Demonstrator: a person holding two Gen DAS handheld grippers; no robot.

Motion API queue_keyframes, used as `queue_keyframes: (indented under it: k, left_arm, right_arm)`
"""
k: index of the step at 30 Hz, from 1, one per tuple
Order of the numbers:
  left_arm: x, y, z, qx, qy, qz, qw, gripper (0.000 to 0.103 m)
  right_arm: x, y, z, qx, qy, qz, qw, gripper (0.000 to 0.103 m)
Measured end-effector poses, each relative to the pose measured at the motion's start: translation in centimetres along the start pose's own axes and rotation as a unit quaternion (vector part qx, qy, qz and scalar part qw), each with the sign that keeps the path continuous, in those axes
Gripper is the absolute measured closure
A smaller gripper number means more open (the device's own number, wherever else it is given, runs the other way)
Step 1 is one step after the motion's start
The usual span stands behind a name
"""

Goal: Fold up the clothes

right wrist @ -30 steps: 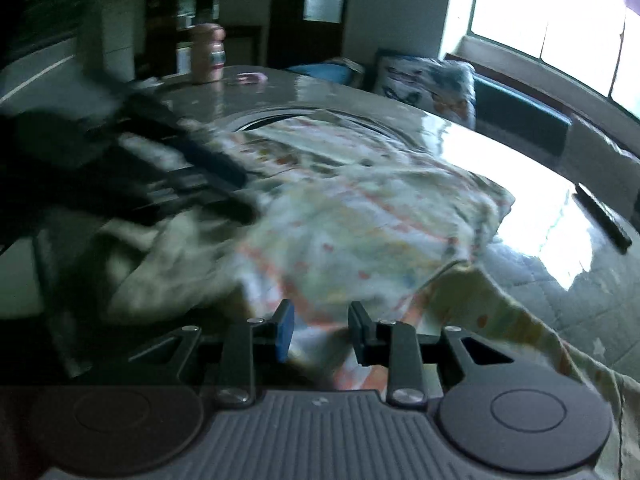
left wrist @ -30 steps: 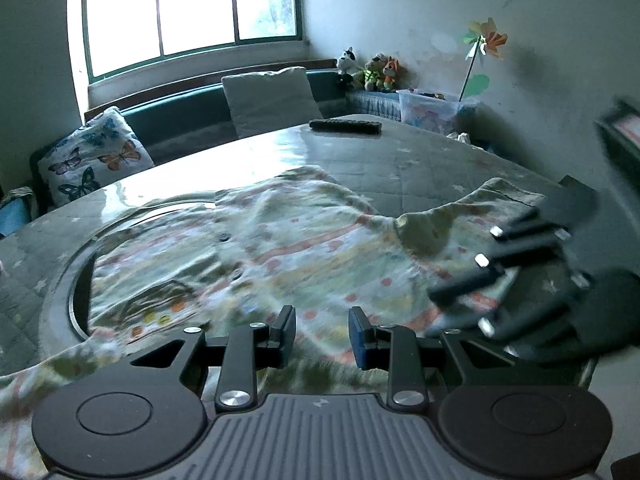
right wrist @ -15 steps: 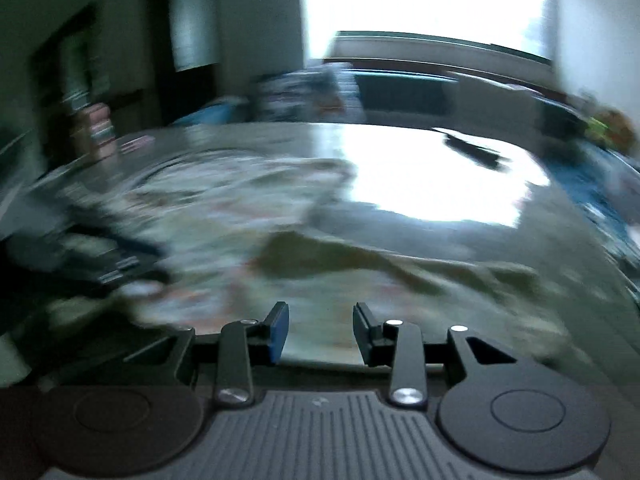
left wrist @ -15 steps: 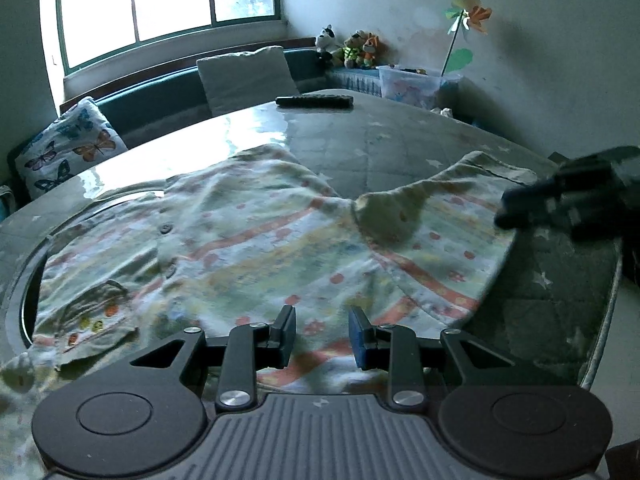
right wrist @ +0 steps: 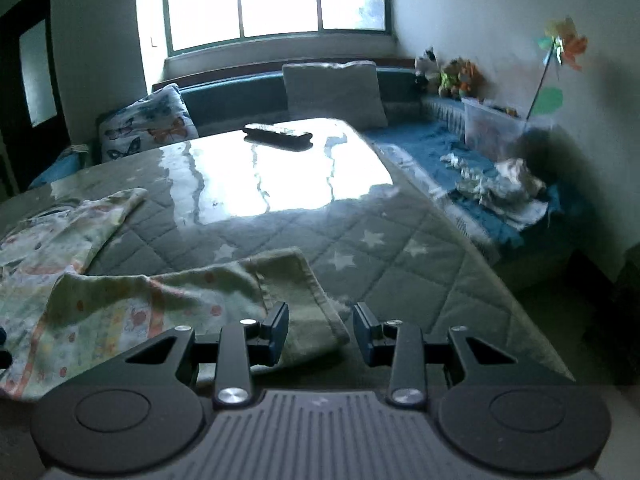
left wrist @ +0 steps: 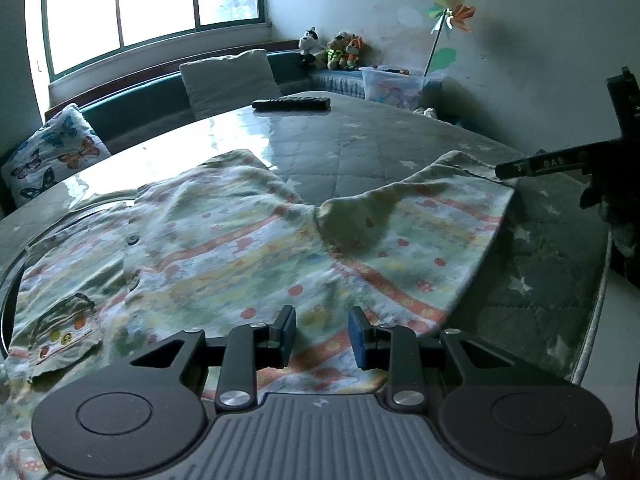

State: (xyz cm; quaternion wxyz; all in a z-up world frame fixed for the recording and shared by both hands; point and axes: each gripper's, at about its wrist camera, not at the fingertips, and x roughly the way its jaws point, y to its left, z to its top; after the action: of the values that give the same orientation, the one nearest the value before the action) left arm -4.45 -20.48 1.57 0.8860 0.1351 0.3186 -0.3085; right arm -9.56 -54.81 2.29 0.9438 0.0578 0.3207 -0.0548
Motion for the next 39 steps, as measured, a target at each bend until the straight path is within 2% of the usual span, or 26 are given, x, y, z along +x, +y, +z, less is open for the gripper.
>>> queue_keyframes:
  k: [6, 10, 13, 19, 24, 28, 34, 39]
  left_arm:
    - [-0.1, -0.2, 0.0, 0.009, -0.002, 0.003, 1.0000, 0.071]
    - [-0.1, -0.5, 0.0, 0.014, -0.002, 0.003, 0.9999, 0.071]
    - [0.1, -0.7, 0.1, 0.020, -0.004, 0.002, 0.9998, 0.071]
    - [0.6, -0.9, 0.3, 0.026, -0.008, 0.000, 0.9996, 0.071]
    - [0.3, -0.7, 0.2, 0.026, -0.010, 0.002, 0.9996, 0.071]
    - [-0.8, 0.1, -0.2, 0.020, -0.016, 0.014, 0.9996, 0.065]
    - [-3.4, 2.2, -1.1, 0.000, -0.035, 0.037, 0.9987, 0.062]
    - [-5.5, 3.8, -2.4, -0.014, -0.044, 0.056, 0.9973, 0.059]
  right_arm:
    - [0.1, 0.3, -0.9, 0.009, -0.003, 0.004, 1.000, 0.068]
    - [-0.3, 0.3, -1.1, 0.030, -0.008, 0.014, 0.999, 0.093]
    - [-1.1, 0.2, -0.9, 0.054, -0.017, 0.025, 0.998, 0.095]
    - [-4.0, 1.1, 1.3, 0.059, -0.054, 0.055, 0.995, 0.096]
    - [-6.5, 3.1, 3.5, 0.060, -0.086, 0.113, 0.988, 0.096]
    - [-7.9, 5.4, 5.0, 0.052, -0.102, 0.164, 0.980, 0.096]
    - [-8.8, 11.1, 7.0, 0.008, -0.111, 0.236, 0.965, 0.096]
    - [-8.6, 16.4, 7.5, -0.034, -0.109, 0.280, 0.953, 0.096]
